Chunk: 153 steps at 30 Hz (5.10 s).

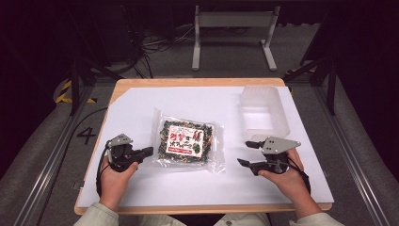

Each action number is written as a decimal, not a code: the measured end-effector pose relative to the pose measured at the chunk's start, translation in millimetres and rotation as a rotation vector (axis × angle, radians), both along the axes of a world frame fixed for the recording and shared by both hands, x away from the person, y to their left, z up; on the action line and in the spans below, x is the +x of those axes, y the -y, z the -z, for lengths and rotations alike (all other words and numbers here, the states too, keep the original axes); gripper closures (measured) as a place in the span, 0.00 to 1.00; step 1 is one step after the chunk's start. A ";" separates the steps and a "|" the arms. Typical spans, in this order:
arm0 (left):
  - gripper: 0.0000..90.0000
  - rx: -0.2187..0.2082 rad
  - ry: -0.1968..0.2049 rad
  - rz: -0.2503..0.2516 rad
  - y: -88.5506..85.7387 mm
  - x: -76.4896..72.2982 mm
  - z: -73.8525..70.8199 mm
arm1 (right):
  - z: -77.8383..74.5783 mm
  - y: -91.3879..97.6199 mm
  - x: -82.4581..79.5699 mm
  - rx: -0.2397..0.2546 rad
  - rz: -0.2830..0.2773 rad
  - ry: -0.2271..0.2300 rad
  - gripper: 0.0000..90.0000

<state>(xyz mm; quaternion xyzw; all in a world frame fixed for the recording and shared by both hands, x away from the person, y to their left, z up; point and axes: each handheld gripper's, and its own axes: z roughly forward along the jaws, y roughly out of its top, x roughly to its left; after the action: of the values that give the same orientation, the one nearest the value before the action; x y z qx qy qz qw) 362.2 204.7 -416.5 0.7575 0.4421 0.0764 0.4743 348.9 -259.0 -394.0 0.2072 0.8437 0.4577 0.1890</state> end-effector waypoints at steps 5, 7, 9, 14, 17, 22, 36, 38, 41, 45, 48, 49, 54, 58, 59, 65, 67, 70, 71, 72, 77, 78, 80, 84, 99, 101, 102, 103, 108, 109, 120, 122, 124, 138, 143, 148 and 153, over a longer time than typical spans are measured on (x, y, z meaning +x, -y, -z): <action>0.99 0.009 0.064 0.010 3.5 -6.4 -12.6 | -1.2 -0.1 -0.2 0.000 0.000 0.006 0.36; 0.99 0.022 0.086 0.018 3.9 -7.1 -15.3 | -2.2 0.1 -0.5 0.001 0.001 0.007 0.36; 0.99 0.034 0.112 0.026 5.4 -8.2 -19.8 | -2.8 0.2 -0.4 0.001 0.001 0.009 0.37; 1.00 0.047 0.171 0.048 10.7 -12.4 -33.7 | -6.0 0.3 -0.1 0.006 0.002 0.015 0.37; 1.00 0.078 0.205 0.058 13.5 -14.9 -40.2 | -9.8 0.6 0.7 0.019 -0.004 0.018 0.39; 1.00 0.081 0.235 0.066 16.5 -19.5 -47.4 | -21.9 -1.7 5.1 0.055 -0.040 0.014 0.42; 1.00 0.116 0.363 0.119 27.9 -36.3 -74.4 | -66.4 -15.9 22.7 0.103 -0.130 0.046 0.42; 1.00 0.117 0.377 0.131 30.5 -38.6 -77.7 | -73.7 -17.2 25.6 0.121 -0.143 0.049 0.41; 1.00 0.136 0.405 0.153 33.8 -42.3 -81.8 | -80.6 -19.1 27.8 0.133 -0.154 0.058 0.40; 1.00 0.133 0.431 0.180 37.9 -48.8 -85.5 | -87.0 -22.4 30.0 0.150 -0.167 0.058 0.36; 1.00 0.134 0.450 0.195 39.4 -51.0 -87.6 | -90.8 -25.8 32.8 0.154 -0.176 0.059 0.34; 1.00 0.134 0.455 0.199 39.9 -51.5 -88.0 | -92.0 -27.4 34.3 0.158 -0.183 0.058 0.33; 1.00 0.131 0.465 0.211 41.9 -55.0 -87.8 | -93.6 -34.8 49.5 0.195 -0.229 0.027 0.30; 1.00 0.132 0.476 0.221 42.0 -56.9 -87.8 | -94.9 -38.7 55.5 0.183 -0.232 0.032 0.29; 1.00 0.132 0.482 0.231 42.2 -57.4 -88.1 | -96.1 -40.2 55.9 0.183 -0.238 0.038 0.29; 1.00 0.135 0.521 0.277 46.8 -63.6 -91.5 | -102.1 -47.2 55.8 0.163 -0.269 0.051 0.27; 1.00 0.137 0.537 0.294 49.4 -66.9 -93.2 | -103.4 -49.2 56.7 0.160 -0.279 0.052 0.27; 1.00 0.127 0.549 0.316 52.5 -69.7 -94.9 | -104.5 -50.6 57.8 0.160 -0.291 0.056 0.26; 1.00 0.124 0.553 0.327 53.4 -70.7 -95.1 | -104.8 -51.0 57.9 0.162 -0.295 0.059 0.26; 1.00 0.123 0.556 0.332 53.9 -71.2 -95.1 | -105.0 -51.6 58.0 0.160 -0.300 0.059 0.25; 1.00 0.122 0.565 0.350 55.7 -72.3 -96.0 | -102.9 -56.8 59.7 0.149 -0.330 0.046 0.22; 1.00 0.122 0.566 0.349 56.0 -72.3 -96.0 | -102.0 -58.5 60.6 0.146 -0.337 0.041 0.21; 1.00 0.120 0.566 0.353 56.4 -72.1 -95.8 | -99.8 -63.5 62.5 0.129 -0.357 0.031 0.21; 1.00 0.114 0.568 0.345 56.3 -71.6 -94.5 | -96.3 -73.6 64.9 0.084 -0.406 0.005 0.21; 1.00 0.093 0.557 0.337 55.9 -70.3 -91.9 | -88.9 -91.5 64.1 0.032 -0.460 -0.027 0.33; 0.99 0.090 0.557 0.338 56.3 -70.3 -91.9 | -89.2 -90.9 63.9 0.031 -0.460 -0.030 0.37; 0.99 0.089 0.557 0.339 56.5 -70.3 -91.9 | -89.3 -90.6 63.8 0.029 -0.461 -0.031 0.39; 0.99 0.087 0.558 0.340 56.7 -70.3 -91.8 | -89.4 -90.2 63.5 0.024 -0.464 -0.035 0.43; 0.99 0.088 0.554 0.334 56.6 -69.4 -90.7 | -91.4 -87.7 62.2 -0.002 -0.495 -0.060 0.59; 0.99 0.094 0.556 0.331 56.1 -69.0 -90.6 | -92.6 -87.1 61.3 -0.007 -0.503 -0.066 0.63; 0.96 0.075 0.569 0.302 54.6 -67.1 -90.6 | -101.7 -83.3 52.3 -0.019 -0.602 -0.132 0.84; 0.84 0.066 0.563 0.301 54.0 -64.8 -91.7 | -103.2 -82.5 51.9 -0.015 -0.597 -0.130 0.84; 0.64 0.059 0.565 0.290 53.5 -64.5 -92.0 | -104.7 -81.1 51.5 -0.002 -0.593 -0.126 0.84; 0.46 -0.028 0.548 0.170 28.6 -57.3 -93.8 | -125.0 -65.2 44.7 0.159 -0.486 -0.037 0.84; 0.45 -0.037 0.514 0.152 24.1 -51.8 -86.7 | -133.4 -55.8 43.9 0.259 -0.408 0.011 0.84; 0.45 -0.048 0.475 0.127 19.0 -45.3 -77.7 | -137.1 -45.8 44.7 0.321 -0.321 0.054 0.84; 0.43 -0.049 0.444 0.110 13.9 -39.1 -70.6 | -137.5 -36.6 48.2 0.376 -0.245 0.081 0.84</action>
<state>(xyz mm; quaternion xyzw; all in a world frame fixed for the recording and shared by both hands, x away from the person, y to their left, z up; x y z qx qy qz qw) 323.0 190.8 -345.9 0.7334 0.2867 0.2043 0.5816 397.1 -222.4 -256.5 0.1163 0.7542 0.6344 0.1235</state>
